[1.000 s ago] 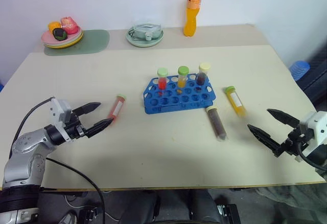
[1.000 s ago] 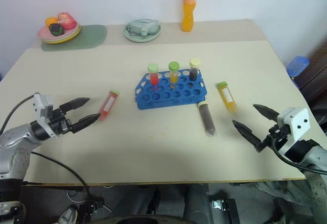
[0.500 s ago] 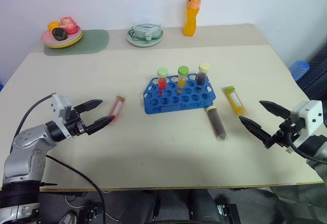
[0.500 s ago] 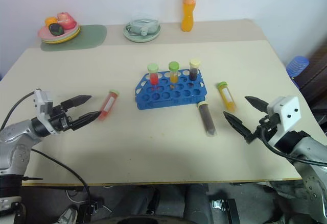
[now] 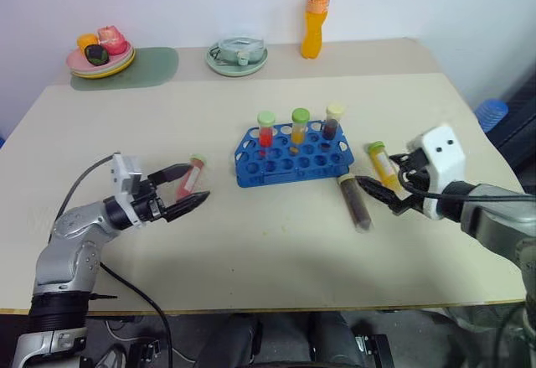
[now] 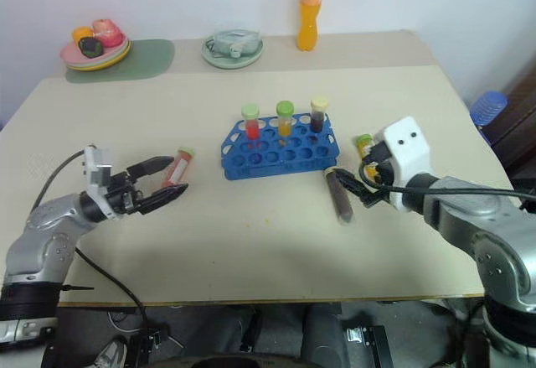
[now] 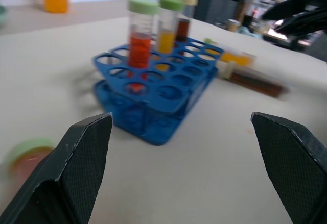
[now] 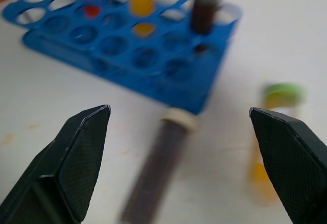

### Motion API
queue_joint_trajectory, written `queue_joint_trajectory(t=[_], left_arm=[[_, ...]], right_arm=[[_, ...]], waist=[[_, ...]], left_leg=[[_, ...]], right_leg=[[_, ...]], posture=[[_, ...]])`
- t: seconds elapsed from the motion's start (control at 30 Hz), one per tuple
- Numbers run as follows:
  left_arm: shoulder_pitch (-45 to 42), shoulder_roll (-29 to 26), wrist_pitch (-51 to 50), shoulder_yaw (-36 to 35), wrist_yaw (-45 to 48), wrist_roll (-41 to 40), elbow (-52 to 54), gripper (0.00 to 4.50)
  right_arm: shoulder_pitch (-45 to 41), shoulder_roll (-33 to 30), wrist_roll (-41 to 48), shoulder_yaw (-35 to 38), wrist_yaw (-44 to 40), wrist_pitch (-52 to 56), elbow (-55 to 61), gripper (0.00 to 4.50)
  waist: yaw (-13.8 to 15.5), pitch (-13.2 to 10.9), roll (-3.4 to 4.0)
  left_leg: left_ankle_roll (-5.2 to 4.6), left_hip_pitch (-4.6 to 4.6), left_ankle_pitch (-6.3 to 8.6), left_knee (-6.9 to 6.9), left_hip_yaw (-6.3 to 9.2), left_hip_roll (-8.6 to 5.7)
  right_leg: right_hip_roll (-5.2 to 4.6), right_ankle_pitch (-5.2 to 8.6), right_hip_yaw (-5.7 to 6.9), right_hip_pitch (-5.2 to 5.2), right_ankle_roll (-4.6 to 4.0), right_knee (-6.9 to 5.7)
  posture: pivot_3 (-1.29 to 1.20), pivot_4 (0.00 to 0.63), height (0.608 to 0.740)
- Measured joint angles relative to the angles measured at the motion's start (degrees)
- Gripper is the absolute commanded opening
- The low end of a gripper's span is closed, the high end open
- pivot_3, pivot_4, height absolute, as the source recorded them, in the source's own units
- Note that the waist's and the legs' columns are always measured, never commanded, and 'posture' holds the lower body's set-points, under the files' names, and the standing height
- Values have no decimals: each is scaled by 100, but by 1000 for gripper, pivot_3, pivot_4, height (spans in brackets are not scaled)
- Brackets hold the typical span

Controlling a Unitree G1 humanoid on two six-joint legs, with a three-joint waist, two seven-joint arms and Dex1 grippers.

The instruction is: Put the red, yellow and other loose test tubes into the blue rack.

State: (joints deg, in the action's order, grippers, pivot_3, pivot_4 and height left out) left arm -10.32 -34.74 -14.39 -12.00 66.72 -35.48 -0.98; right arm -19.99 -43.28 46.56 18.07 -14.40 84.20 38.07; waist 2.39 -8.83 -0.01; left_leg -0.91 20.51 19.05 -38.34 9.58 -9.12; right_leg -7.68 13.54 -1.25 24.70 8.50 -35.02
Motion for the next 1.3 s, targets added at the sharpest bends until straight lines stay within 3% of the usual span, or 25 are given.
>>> queue_joint_trajectory(t=[0.13,0.37,0.67,1.03,1.27,1.3], left_arm=[[-134,-195,-35,147,544,-82,221,4442],[-130,-354,20,493,1197,-43,483,4442],[-140,-381,109,672,1261,59,581,4442],[-75,-382,34,674,1100,47,839,4442],[91,-387,-30,672,1018,46,1016,4442],[106,-388,-32,672,1011,45,1042,4487]], right_arm=[[-366,160,4,-95,235,775,-607,4500],[-925,319,309,-440,735,797,-1659,4500],[-1745,489,1335,-885,1771,797,-2817,4500],[-1928,530,2633,-1227,3068,797,-3675,4500],[-1955,550,2977,-1440,3566,796,-3835,4500],[-1956,551,2980,-1453,3599,796,-3833,4236]], waist=[[-15,0,0],[-61,-1,1],[-81,-1,2],[-154,-2,2],[-178,-1,2],[-177,-1,2]], left_leg=[[0,-2,0,3,-2,0],[2,-4,-1,8,-6,3],[2,-1,-2,9,-6,2],[2,-1,-2,10,-5,2],[2,-2,-2,13,-6,3],[2,-3,-2,12,-5,3]], right_leg=[[0,0,1,2,0,-1],[1,0,-1,7,0,-3],[1,-1,-1,10,-1,-3],[2,-1,0,10,-1,-4],[2,-1,-1,12,-1,-4],[2,-1,0,10,-1,-4]], posture=[[0,150,740],[0,150,740],[0,150,740],[0,150,740],[0,150,740],[0,150,740]])
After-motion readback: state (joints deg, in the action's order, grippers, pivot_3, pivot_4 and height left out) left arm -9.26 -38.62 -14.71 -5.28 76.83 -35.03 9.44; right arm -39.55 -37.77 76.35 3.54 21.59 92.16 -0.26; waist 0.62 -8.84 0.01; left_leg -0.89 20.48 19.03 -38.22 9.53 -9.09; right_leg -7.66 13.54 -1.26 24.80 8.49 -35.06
